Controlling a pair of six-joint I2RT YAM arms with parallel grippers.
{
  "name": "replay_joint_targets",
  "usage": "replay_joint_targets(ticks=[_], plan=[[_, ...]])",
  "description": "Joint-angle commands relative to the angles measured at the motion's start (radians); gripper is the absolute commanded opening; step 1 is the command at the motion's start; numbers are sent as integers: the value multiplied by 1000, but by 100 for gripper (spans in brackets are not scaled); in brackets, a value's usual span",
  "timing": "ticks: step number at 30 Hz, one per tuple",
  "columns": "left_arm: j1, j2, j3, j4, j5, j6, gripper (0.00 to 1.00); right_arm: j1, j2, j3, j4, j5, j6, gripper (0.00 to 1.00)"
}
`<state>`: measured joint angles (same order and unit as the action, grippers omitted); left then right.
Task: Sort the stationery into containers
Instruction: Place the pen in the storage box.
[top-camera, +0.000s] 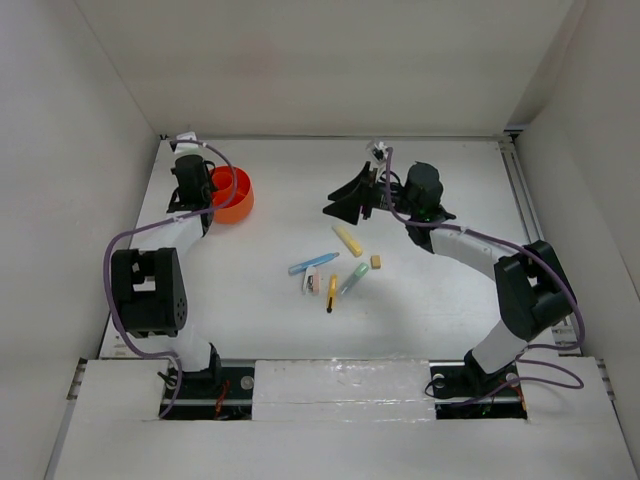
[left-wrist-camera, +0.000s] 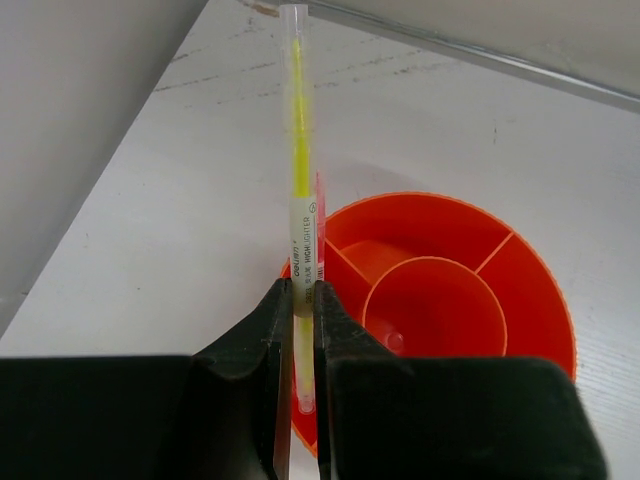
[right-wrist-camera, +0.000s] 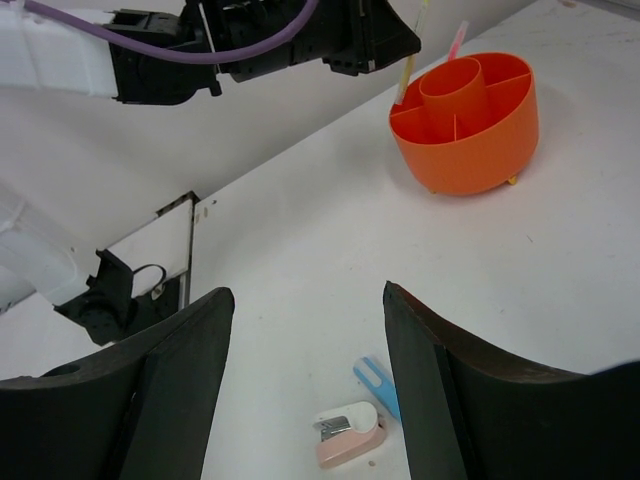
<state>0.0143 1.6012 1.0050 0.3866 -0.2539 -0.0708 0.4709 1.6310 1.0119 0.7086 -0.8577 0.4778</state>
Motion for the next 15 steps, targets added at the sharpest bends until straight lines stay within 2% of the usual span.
replay_joint_targets(ticks=[1,15], plan=[[4,23,24,58,-18,14,0,17,-40,30,26,-14,-28,67],[4,66,57,67,-35,-6,0,55,-40,39,-26,16,-67,67]])
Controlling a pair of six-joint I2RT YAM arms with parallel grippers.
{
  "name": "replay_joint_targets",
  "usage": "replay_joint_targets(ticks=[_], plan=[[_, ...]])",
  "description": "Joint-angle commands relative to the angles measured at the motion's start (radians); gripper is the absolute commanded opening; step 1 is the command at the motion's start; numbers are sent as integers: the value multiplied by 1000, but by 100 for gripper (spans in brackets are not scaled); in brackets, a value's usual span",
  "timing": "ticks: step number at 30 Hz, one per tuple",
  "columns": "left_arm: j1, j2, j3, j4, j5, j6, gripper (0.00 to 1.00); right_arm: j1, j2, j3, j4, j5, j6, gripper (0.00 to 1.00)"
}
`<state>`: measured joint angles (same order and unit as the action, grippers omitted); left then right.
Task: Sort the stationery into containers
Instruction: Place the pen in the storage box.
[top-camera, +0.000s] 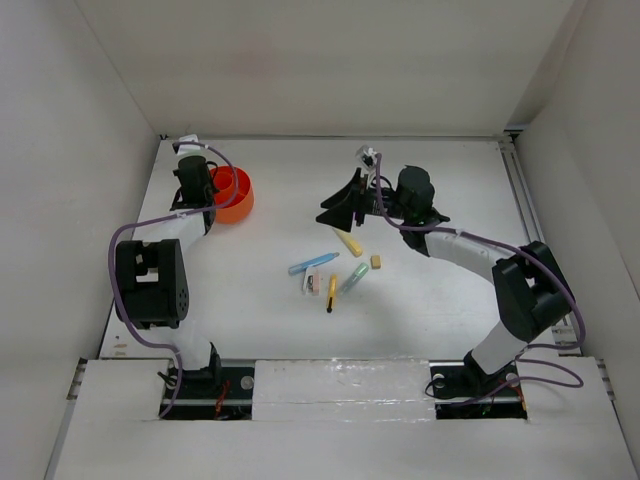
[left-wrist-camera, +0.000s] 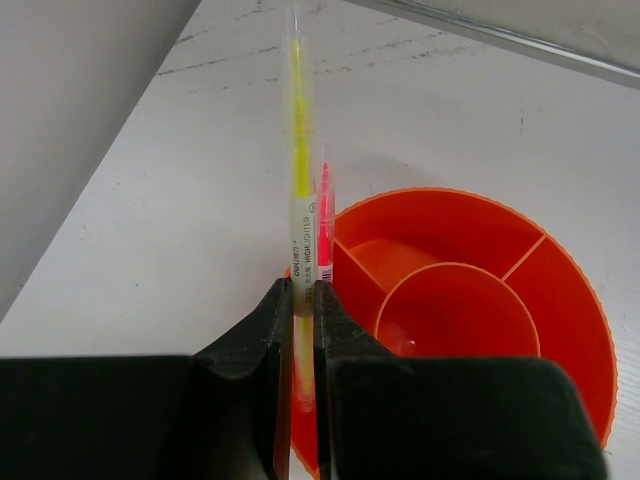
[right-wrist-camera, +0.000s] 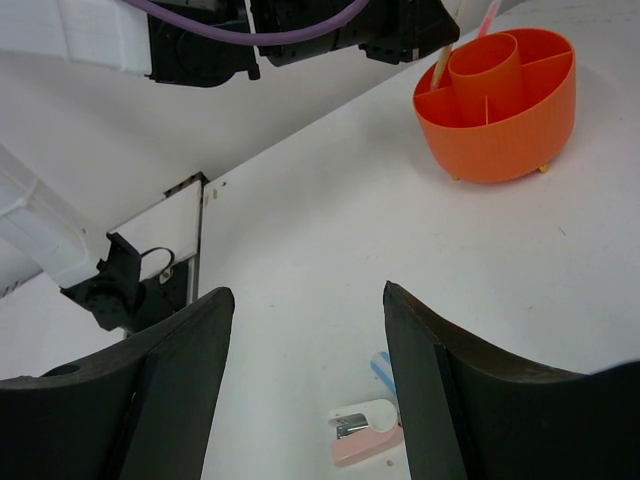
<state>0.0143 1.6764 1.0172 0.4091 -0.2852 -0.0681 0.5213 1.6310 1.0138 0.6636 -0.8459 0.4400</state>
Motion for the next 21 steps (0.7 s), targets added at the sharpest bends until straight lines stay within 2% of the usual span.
replay_joint_targets(ticks=[1,10,14,15,19,21], plan=[[4,-9,44,45,-3,-18,0,5,-40,37,19,4,-29,67],[-5,2,35,17,-6,-48,0,5,-59,37,19,4,-29,67],[-14,-7,24,8,-29,-59,15,14,-59,37,10,4,-38,67],[-14,-18,14,8,-43,-59,25,14,-59,37,10,4,-38,67],[-27,-61,-8,17,-75,-59,41,14,-68,37,1,13,-38,67],[-36,-98,-8,28,-95,-50,54,14,-68,37,1,13,-38,67]])
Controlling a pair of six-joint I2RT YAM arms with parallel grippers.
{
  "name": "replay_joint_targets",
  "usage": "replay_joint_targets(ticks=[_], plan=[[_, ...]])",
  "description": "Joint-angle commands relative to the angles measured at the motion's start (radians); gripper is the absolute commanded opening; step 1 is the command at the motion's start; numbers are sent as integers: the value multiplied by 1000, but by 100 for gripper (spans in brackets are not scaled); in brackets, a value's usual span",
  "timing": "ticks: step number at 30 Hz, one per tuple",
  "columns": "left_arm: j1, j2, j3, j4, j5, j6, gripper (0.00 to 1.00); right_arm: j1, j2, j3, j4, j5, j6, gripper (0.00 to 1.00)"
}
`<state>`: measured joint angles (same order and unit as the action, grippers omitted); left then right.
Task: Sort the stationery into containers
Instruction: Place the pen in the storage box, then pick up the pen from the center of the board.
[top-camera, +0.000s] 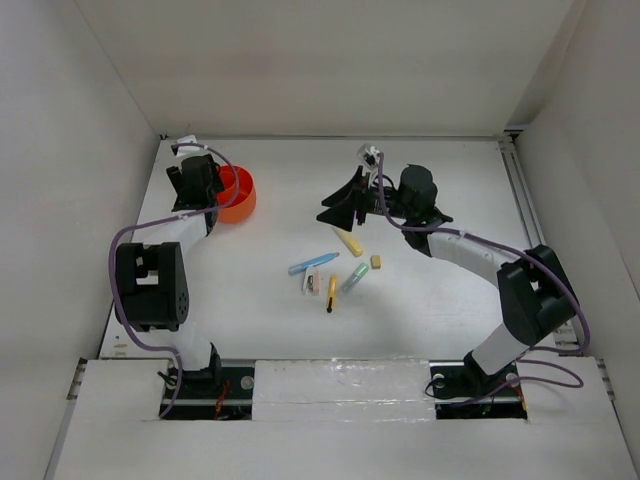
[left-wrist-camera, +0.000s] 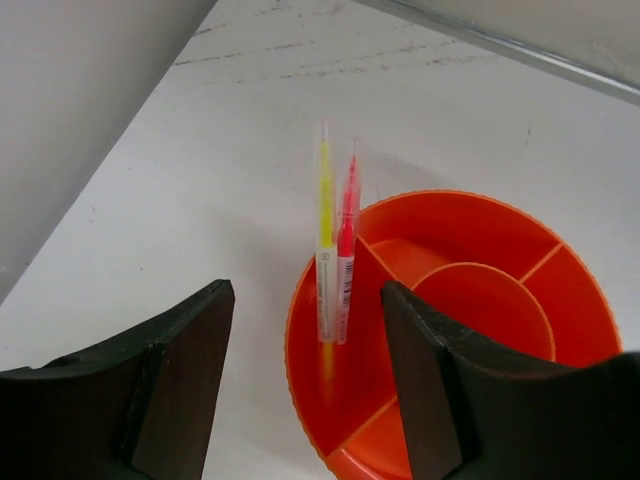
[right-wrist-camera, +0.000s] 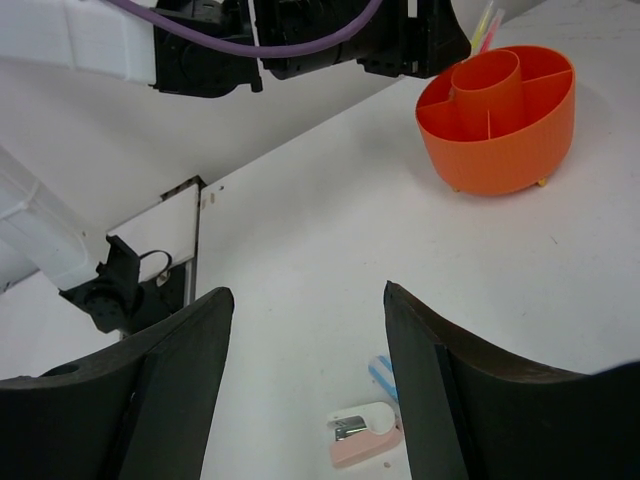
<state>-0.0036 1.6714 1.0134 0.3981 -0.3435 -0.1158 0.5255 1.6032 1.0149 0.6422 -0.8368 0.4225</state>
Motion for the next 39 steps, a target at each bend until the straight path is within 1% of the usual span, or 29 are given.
replay_joint_targets(ticks=[1,6,7,8,10,11,12,14,15,16,17,18,19,20,22,23,25,26,27,28,29,30,32,34,36,37,39], plan=[[-18,-108,-15,39,-37,-2,57,10,-40,45,22,4,-21,69],[-18,-231,-26,48,-49,-2,70,10,-40,45,13,4,-21,69],[-18,-249,-16,48,-49,-2,77,10,-40,45,13,4,-21,70],[-18,-269,-16,48,-49,-2,82,10,-40,45,1,13,-31,71],[-18,-321,-16,48,-61,-14,94,10,-40,63,-38,13,-63,97],[-18,-337,-3,19,-74,-15,100,10,-40,63,-56,28,-77,100],[-18,-349,28,-1,-74,-33,100,10,-40,82,-77,28,-96,100],[-18,-369,77,-97,-74,-51,100,10,-40,105,-200,86,-189,100],[-38,-378,135,-135,-74,-64,100,10,-40,137,-255,119,-235,100],[-82,-378,172,-175,-106,-53,100,10,-40,157,-377,161,-323,100],[-122,-378,206,-217,-139,-33,100,10,-40,177,-428,244,-359,100],[-169,-366,236,-282,-170,-4,100,10,-40,191,-468,278,-387,100],[-282,-357,290,-315,-207,31,100,10,-40,218,-502,307,-407,100],[-345,-334,309,-336,-333,91,100,10,-40,228,-550,333,-421,100],[-453,-309,350,-381,-435,136,100,-1,-40,238,-585,407,-432,100],[-540,-285,361,-398,-501,149,100,-1,-40,250,-628,432,-432,100],[-607,-260,390,-454,-549,144,100,-10,-49,261,-677,508,-441,100],[-648,-248,427,-479,-549,130,100,-19,-64,261,-699,542,-441,100],[-660,-225,447,-504,-549,107,100,-19,-74,261,-734,580,-427,100],[-661,-214,471,-569,-516,73,100,-31,-84,246,-752,681,-404,100],[-661,-204,523,-609,-471,-3,100,-32,-119,211,-769,732,-389,100],[-661,-182,540,-639,-381,-33,100,-48,-141,186,-770,758,-357,100],[-661,-182,541,-668,-321,-70,100,-77,-190,137,-770,832,-320,100],[-661,-171,541,-668,-272,-114,100,-87,-262,81,-770,848,-307,100],[-661,-171,562,-712,-262,-174,100,-98,-317,54,-779,848,-326,100],[-661,-162,562,-728,-227,-191,100,-98,-327,54,-805,848,-340,100],[-661,-162,576,-783,-227,-232,100,-98,-327,54,-834,822,-367,100]])
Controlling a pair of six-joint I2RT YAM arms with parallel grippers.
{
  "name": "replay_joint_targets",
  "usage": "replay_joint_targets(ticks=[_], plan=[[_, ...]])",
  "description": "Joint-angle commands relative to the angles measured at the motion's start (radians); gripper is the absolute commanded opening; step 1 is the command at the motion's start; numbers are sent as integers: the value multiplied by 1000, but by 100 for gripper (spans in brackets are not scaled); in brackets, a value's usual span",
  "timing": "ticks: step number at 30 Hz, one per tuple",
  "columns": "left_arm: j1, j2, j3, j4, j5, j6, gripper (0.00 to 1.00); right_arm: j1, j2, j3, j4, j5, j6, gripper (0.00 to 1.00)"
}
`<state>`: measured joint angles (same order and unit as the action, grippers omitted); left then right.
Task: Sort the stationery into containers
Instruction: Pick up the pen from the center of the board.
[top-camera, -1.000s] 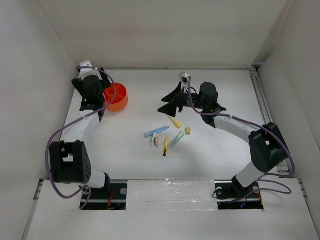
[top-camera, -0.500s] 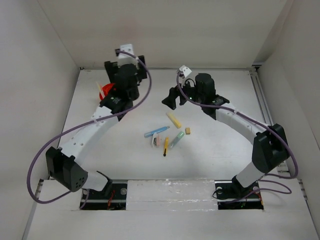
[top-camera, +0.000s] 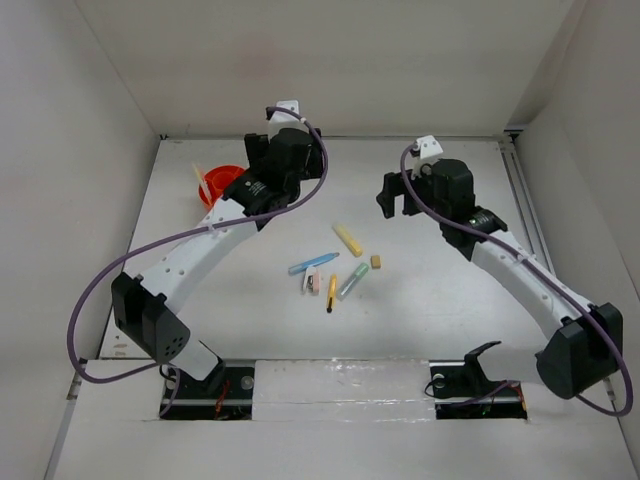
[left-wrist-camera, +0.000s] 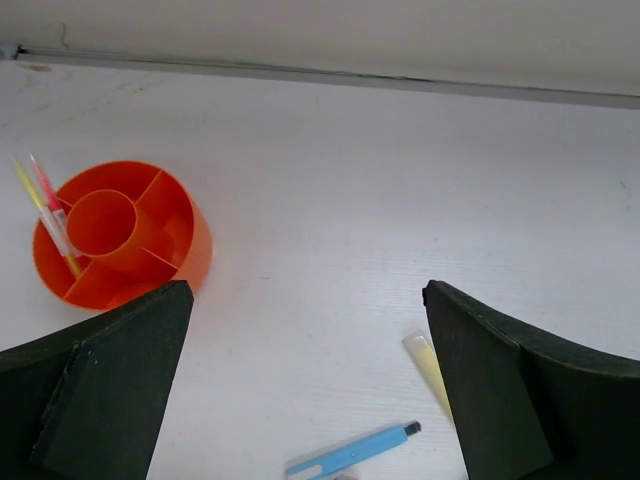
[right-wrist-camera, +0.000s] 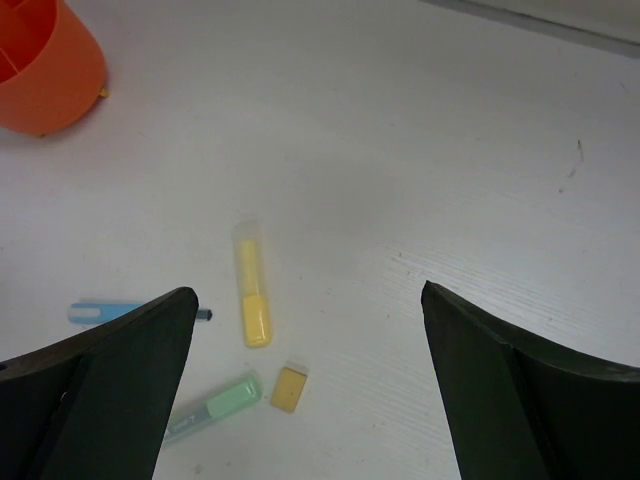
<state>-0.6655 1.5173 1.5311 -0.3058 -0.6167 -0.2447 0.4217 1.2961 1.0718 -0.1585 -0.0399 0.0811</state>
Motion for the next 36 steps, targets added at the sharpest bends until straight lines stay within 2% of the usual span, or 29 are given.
replay_joint_targets(ticks=[1,4,5,8,11,15,19,24,29,33,36], plan=[[1,-8,72,-97,46,-129,100,6,1,-3,-48,12,-41,100],[36,-8,83,-164,113,-249,100,38,52,20,-85,3,-66,100],[79,-20,68,-164,191,-277,100,51,93,20,-96,3,-75,100],[124,-55,-4,-139,302,-327,100,110,196,65,-108,40,-75,98],[124,-80,-38,-127,302,-340,100,163,294,112,-130,104,-75,95],[124,-103,-38,-162,288,-372,100,184,394,152,-121,115,-66,94],[124,-167,-63,-162,253,-381,100,193,491,207,-131,126,-66,89],[124,-220,-117,-113,253,-395,100,222,560,231,-131,161,-57,86],[124,-229,-120,-116,242,-404,100,223,618,255,-154,172,-47,72],[124,-210,-109,-130,242,-415,100,264,629,246,-154,205,-27,71],[124,-210,-118,-130,242,-415,100,264,666,237,-154,206,-18,65]])
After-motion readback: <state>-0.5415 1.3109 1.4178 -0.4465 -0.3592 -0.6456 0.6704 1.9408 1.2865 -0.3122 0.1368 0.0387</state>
